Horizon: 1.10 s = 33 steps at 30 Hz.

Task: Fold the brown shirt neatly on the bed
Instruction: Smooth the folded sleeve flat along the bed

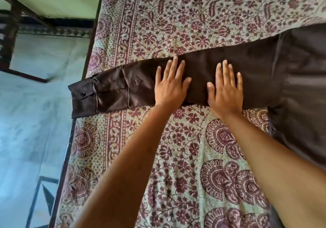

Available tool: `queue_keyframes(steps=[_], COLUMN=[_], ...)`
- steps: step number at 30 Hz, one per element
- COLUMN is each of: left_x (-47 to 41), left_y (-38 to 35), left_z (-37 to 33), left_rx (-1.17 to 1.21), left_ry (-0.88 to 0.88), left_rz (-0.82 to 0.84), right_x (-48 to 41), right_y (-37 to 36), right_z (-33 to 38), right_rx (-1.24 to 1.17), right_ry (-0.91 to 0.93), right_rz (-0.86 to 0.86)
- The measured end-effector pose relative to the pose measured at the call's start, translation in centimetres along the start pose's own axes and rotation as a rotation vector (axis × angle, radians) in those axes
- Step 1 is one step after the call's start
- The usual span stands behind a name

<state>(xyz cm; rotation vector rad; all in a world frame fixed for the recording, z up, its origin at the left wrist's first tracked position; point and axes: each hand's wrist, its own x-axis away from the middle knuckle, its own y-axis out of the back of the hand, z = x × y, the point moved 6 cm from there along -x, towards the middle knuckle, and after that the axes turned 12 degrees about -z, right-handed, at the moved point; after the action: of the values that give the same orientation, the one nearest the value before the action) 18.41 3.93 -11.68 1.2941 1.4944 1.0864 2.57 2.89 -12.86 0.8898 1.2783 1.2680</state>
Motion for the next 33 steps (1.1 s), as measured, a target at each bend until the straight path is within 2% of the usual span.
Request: queue_keyframes(steps=[3,8,13,16,17,19,21,22,23,25,29,33], left_x=[1.2,3.1,2.8,2.8,3.1,4.5,7.1,8.1,8.7,9.1,9.1,8.8], left_y=[0.3,4.5,4.8,6.0,6.9,8.4,8.4,8.0,7.7,7.6,7.9,8.9], left_z=[4.9,18.0,16.8,16.2,16.9,19.9,23.7,25.1,26.0,27.0,28.7,29.7], left_rx=[-0.074,-0.172,-0.192,-0.13,-0.104,-0.016,0.147,0.232,0.298,0.306,0.294,0.321], left_ry=[0.005,0.153,0.21,0.315,0.407,0.746,1.156,1.266,1.288,1.194,1.088,1.006], left_rz=[-0.012,-0.041,-0.032,-0.161,-0.244,-0.369,-0.379,-0.337,-0.284,-0.223,-0.199,-0.314], right_x=[-0.1,0.1,-0.3,-0.2,-0.1,0.3,0.9,1.2,1.5,1.8,1.7,1.6], right_y=[-0.1,-0.2,0.4,1.5,1.4,0.8,-0.3,-0.9,-1.4,-1.9,-2.1,-1.9], right_z=[0.0,-0.1,1.0,6.0,8.4,12.8,15.8,16.5,16.9,17.0,17.3,17.7], right_rx=[0.012,0.031,0.026,-0.052,-0.094,-0.157,-0.175,-0.162,-0.136,-0.093,-0.082,-0.075], right_ry=[-0.003,-0.008,-0.072,0.039,0.106,0.203,0.232,0.231,0.228,0.226,0.233,0.236], right_rz=[0.016,0.06,0.104,0.054,0.054,0.08,0.125,0.141,0.146,0.137,0.157,0.147])
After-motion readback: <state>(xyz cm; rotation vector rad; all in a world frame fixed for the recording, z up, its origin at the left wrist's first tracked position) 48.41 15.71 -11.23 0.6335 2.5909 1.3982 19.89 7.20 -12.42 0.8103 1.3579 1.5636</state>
